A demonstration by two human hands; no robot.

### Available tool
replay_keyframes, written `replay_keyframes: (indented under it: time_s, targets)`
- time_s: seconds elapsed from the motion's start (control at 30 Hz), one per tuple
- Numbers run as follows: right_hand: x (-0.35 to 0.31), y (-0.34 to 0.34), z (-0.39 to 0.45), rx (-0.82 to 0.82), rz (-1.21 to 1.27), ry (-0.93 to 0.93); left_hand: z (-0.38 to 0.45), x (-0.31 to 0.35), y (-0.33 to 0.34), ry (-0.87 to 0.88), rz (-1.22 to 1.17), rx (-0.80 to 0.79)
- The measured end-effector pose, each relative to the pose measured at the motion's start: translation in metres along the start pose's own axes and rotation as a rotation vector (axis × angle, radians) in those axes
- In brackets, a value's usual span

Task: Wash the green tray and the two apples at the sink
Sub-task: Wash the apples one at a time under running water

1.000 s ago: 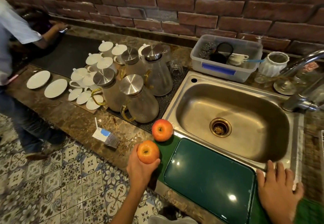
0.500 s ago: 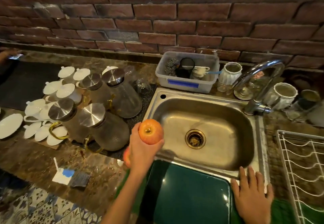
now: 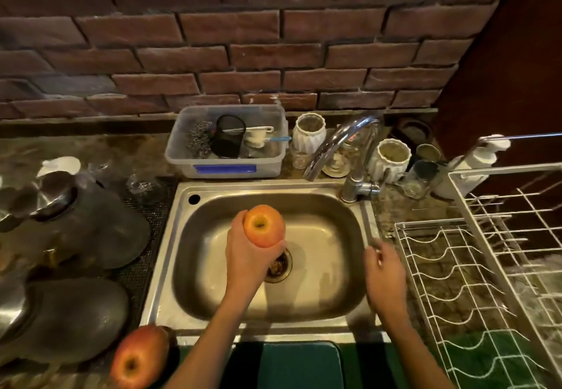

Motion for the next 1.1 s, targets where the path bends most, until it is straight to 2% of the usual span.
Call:
replay_keyframes:
  time_s: [0.1, 0.17, 0.3, 0.4, 0.83, 1.0, 1.1]
  targets:
    - [-0.042, -0.002, 0.071, 0.159, 0.151, 0.069, 0.007, 0.008, 0.010, 0.021, -0.021, -0.017]
    - [-0.052, 0.007, 0.111, 0.181, 0.186, 0.155, 0.011, 0.010, 0.014, 0.026, -0.020, -0.023]
    - [-0.048, 0.024, 0.166, 0.147, 0.047, 0.241, 0.017, 0.010, 0.020, 0.034, -0.020, -0.039]
    - [-0.033, 0.019, 0.185, 0.191, -0.078, 0.266, 0.018, 0.007, 0.023, 0.037, -0.024, -0.043]
    - [-0.012, 0.016, 0.194, 0.229, -0.068, 0.310, 0.010, 0.002, 0.033, -0.049, -0.083, -0.085]
    - [-0.017, 0.017, 0.183, 0.198, 0.049, 0.335, 0.001, -0.001, 0.037, -0.174, -0.175, -0.150]
    - [-0.042, 0.017, 0.145, 0.236, 0.087, 0.271, -0.009, -0.009, 0.044, -0.316, -0.303, -0.195]
Point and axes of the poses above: each hand's wrist, its own z-axis towards the middle knuckle, its own y-axis out of the palm, x = y × z, the point moved 10 cm from there along z, towards the middle knuckle, and after that the axes turned 10 degrees about x, right-handed, at the moved point
